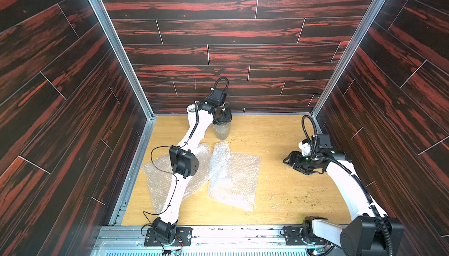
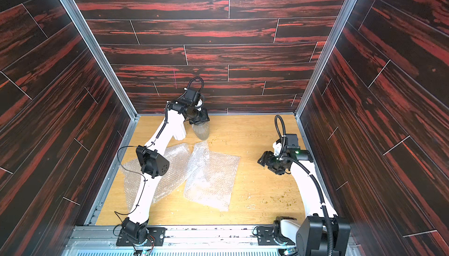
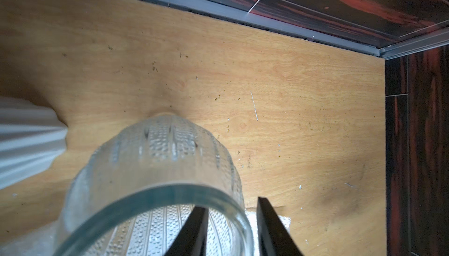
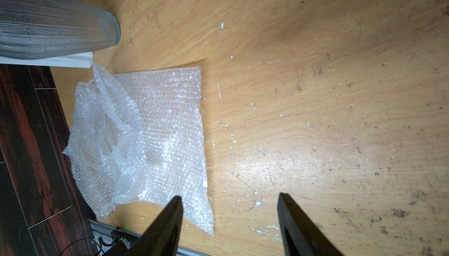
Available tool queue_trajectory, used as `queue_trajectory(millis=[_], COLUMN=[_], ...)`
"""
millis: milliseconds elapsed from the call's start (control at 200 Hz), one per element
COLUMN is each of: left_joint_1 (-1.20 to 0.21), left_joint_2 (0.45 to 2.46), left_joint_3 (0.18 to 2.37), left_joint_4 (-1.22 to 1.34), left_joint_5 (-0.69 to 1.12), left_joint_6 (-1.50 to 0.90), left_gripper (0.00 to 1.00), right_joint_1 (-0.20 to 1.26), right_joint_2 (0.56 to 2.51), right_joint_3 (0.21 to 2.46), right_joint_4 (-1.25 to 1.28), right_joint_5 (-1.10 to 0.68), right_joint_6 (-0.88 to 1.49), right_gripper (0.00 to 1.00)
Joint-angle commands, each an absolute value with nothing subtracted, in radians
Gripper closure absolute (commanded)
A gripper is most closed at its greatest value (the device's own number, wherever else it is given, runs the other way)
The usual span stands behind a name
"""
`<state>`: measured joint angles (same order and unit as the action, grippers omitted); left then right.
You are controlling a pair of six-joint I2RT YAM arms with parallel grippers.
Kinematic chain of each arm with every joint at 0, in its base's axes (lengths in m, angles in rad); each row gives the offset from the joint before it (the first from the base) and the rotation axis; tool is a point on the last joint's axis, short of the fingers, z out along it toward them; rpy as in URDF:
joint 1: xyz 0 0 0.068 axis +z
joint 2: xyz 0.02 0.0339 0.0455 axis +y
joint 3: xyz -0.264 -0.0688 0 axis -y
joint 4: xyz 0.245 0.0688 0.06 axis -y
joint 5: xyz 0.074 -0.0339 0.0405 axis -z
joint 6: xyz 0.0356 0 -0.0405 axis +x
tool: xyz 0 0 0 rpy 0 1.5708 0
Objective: Unwrap the vase from the bubble wrap
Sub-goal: Place the vase at the center of the board.
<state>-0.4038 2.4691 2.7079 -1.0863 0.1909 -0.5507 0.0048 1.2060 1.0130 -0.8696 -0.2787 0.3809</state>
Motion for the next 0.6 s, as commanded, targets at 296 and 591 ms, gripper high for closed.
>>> queue_trajectory(millis=[296, 591], left_joint_1=[-0.384, -0.379], left_joint_2=[2.448, 2.44], left_joint_3=[2.734, 2.736], left_joint_4=[-1.072, -1.041], left_joint_5=[0.2, 0.211], left_joint_6=[-0.533, -0.513], left_gripper=[0.43, 0.35], right_joint_1=[0.009, 0.009], right_joint_2=[1.218, 1.216], right_joint_3=[1.037, 1.025], right_joint_4=[-0.871, -0.862], right_joint_5=[-0.273, -0.271], right_joint_6=[0.386, 0.386], right_gripper=[0.35, 0.35])
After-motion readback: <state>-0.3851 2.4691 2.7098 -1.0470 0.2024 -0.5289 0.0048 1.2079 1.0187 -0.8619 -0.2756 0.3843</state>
